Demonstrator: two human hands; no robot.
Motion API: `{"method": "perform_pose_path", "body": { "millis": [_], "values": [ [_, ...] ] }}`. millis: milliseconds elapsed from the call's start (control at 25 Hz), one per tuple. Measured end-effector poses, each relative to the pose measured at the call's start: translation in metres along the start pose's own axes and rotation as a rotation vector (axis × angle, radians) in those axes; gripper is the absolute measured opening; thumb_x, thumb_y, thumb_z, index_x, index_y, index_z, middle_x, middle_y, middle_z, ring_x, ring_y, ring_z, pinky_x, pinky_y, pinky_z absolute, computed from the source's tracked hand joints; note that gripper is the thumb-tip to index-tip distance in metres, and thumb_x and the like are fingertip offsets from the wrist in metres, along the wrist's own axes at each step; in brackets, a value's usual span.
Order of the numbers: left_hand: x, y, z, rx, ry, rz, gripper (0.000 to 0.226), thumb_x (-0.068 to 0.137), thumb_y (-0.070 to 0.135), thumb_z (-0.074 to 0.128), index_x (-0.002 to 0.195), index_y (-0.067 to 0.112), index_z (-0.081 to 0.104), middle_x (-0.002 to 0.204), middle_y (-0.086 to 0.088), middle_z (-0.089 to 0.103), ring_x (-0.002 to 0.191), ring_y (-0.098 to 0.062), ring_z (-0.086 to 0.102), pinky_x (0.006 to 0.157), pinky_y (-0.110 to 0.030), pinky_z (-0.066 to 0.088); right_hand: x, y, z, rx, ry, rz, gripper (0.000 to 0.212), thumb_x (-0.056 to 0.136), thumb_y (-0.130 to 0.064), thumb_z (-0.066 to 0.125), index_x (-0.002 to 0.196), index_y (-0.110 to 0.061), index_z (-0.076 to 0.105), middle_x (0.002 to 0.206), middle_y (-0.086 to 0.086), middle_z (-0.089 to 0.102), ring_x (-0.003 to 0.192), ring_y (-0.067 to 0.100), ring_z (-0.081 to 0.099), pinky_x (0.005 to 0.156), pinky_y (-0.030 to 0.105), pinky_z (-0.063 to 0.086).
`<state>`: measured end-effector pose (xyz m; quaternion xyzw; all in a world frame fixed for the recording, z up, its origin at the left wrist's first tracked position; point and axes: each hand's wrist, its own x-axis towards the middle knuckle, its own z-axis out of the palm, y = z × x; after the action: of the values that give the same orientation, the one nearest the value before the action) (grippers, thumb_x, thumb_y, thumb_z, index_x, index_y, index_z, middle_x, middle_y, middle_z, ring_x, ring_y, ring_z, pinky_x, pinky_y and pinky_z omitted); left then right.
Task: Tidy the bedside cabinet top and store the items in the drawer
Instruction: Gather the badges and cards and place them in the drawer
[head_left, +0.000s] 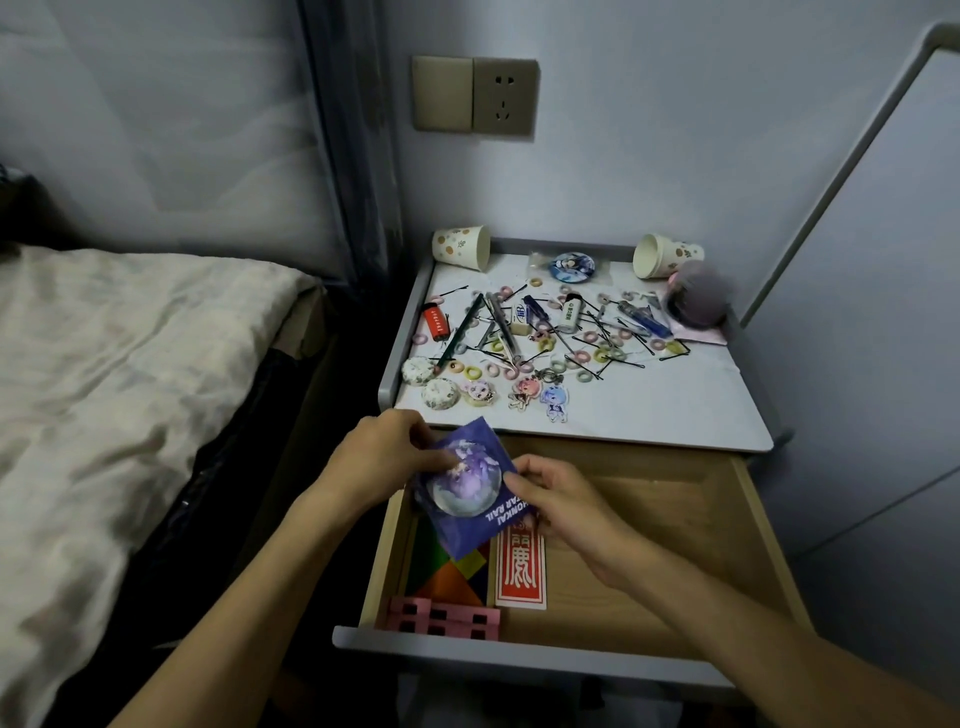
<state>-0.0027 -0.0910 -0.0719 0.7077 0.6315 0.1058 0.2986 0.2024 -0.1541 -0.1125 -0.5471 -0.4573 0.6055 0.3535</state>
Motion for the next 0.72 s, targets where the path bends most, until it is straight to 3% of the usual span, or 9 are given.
{"method": "perform_pose_path", "body": {
  "millis": [80,160,240,320,400,480,600,720],
  "values": [
    [0.001,0.000,0.003,-0.015,-0.091,0.029,0.034,0.077,0.042,0.079,0.102,0.022,0.068,0.090,0.008,0.065,0.081,-0.007,0.061,0.069,-0.027,0.053,0.002,0.004,-0.002,-0.007,0.009,-0.016,0.022,0.099,-0.016,0.053,0.105,0.002,0.062,0.073,0.007,0.056,0.048,0.004,0.041,0.046,0.013,0.032],
    [0.004,0.000,0.005,-0.048,-0.135,0.003,0.032,0.080,0.036,0.078,0.105,0.018,0.069,0.096,0.003,0.067,0.082,-0.008,0.060,0.069,-0.024,0.050,0.001,0.008,0.001,0.247,-0.003,0.084,0.021,0.093,-0.015,0.060,0.106,0.001,0.064,0.071,0.005,0.058,0.051,0.005,0.043,0.042,0.012,0.032],
    [0.006,-0.002,0.005,-0.140,-0.136,-0.082,0.030,0.080,0.032,0.078,0.101,0.014,0.067,0.096,-0.001,0.068,0.084,-0.013,0.063,0.072,-0.030,0.054,0.001,0.012,0.004,0.417,-0.059,0.185,0.020,0.084,-0.012,0.067,0.102,-0.002,0.066,0.073,0.005,0.064,0.056,0.006,0.050,0.045,0.013,0.037],
    [0.007,-0.006,0.008,-0.127,-0.157,-0.114,0.030,0.080,0.035,0.079,0.095,0.012,0.066,0.090,-0.002,0.068,0.079,-0.015,0.066,0.068,-0.033,0.058,0.003,0.014,0.001,0.236,-0.127,0.155,0.011,0.088,-0.010,0.064,0.099,-0.006,0.067,0.073,0.004,0.066,0.054,0.005,0.052,0.047,0.013,0.038],
    [0.007,-0.011,0.013,0.072,-0.155,-0.138,0.037,0.080,0.049,0.073,0.093,0.015,0.066,0.089,-0.003,0.070,0.078,-0.018,0.069,0.069,-0.036,0.059,0.007,0.015,-0.004,0.017,-0.156,0.112,0.011,0.095,-0.012,0.059,0.097,-0.006,0.067,0.065,0.002,0.062,0.050,0.005,0.050,0.048,0.013,0.038],
    [0.010,-0.016,0.019,0.291,-0.089,-0.189,0.043,0.084,0.058,0.063,0.102,0.018,0.064,0.101,-0.005,0.067,0.089,-0.023,0.066,0.075,-0.036,0.054,0.010,0.022,-0.011,-0.160,-0.175,0.141,0.015,0.097,-0.014,0.056,0.100,-0.003,0.067,0.069,0.003,0.065,0.056,0.008,0.058,0.053,0.014,0.044],
    [0.018,-0.017,0.028,0.299,-0.094,-0.223,0.032,0.093,0.042,0.053,0.110,0.015,0.058,0.115,-0.012,0.062,0.101,-0.031,0.062,0.079,-0.036,0.050,0.017,0.039,-0.007,-0.326,-0.222,0.242,0.018,0.100,-0.015,0.050,0.099,-0.007,0.066,0.093,0.006,0.072,0.081,0.012,0.068,0.076,0.023,0.053],
    [0.023,-0.018,0.035,0.308,-0.112,-0.191,0.026,0.095,0.030,0.047,0.110,0.012,0.059,0.116,-0.015,0.063,0.101,-0.034,0.062,0.073,-0.034,0.046,0.031,0.049,0.009,-0.353,-0.231,0.295,0.020,0.101,-0.016,0.047,0.087,-0.016,0.062,0.083,-0.001,0.067,0.071,0.006,0.062,0.072,0.022,0.050]
  ]
}}
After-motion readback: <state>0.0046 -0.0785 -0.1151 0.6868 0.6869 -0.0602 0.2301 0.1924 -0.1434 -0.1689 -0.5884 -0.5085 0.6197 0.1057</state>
